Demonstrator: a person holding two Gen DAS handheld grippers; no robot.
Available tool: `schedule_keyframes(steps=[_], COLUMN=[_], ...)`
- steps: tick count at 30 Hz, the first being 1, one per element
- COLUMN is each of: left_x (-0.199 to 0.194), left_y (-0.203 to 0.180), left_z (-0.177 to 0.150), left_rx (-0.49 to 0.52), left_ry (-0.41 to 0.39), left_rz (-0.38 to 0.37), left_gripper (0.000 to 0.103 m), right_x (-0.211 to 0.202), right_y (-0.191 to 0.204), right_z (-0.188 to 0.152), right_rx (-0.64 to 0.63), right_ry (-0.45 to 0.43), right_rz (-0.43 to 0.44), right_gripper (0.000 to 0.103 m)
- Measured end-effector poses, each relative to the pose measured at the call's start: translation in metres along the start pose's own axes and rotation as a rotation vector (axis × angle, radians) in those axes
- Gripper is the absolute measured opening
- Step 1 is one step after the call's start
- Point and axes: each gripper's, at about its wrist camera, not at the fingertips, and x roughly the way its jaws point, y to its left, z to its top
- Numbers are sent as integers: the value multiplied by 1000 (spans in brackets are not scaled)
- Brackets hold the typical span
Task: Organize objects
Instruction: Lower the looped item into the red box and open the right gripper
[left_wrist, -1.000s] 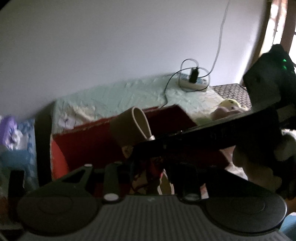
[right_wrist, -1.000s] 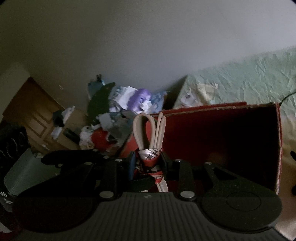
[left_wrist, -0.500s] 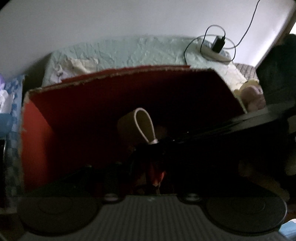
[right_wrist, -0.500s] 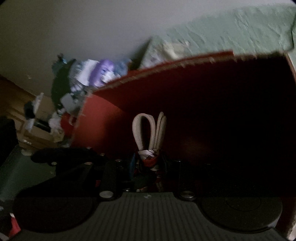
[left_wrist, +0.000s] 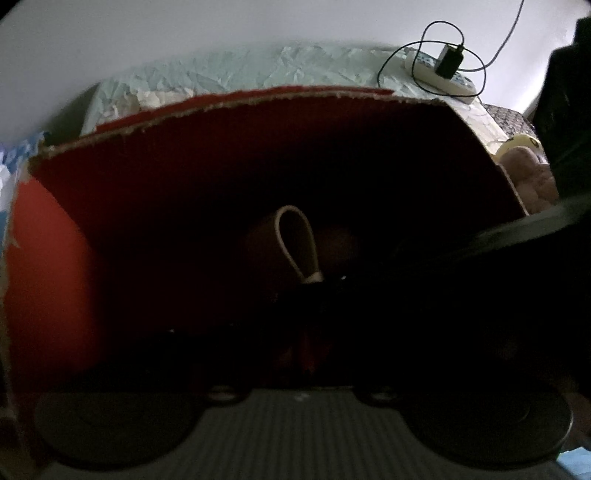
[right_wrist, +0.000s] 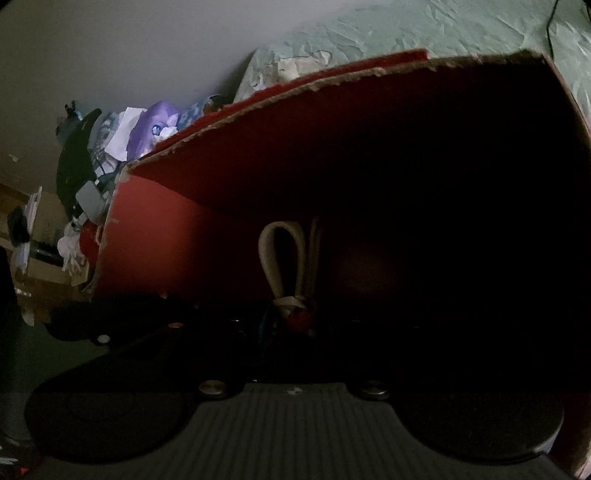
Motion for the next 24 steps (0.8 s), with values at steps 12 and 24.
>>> schedule_keyframes(steps=[12,24], left_x=[3,2], left_y=[-10,-19], left_z=[-3,-1], left_rx=[28,51], left_ry=[-24,-33], left_rz=[93,147], left_gripper=[62,68], right_x=[-3,-3], right_y=[-12,-14], right_z=[-1,-1], right_rx=[96,122], right_ry=[1,2], right_rz=[33,44], right_gripper=[31,31])
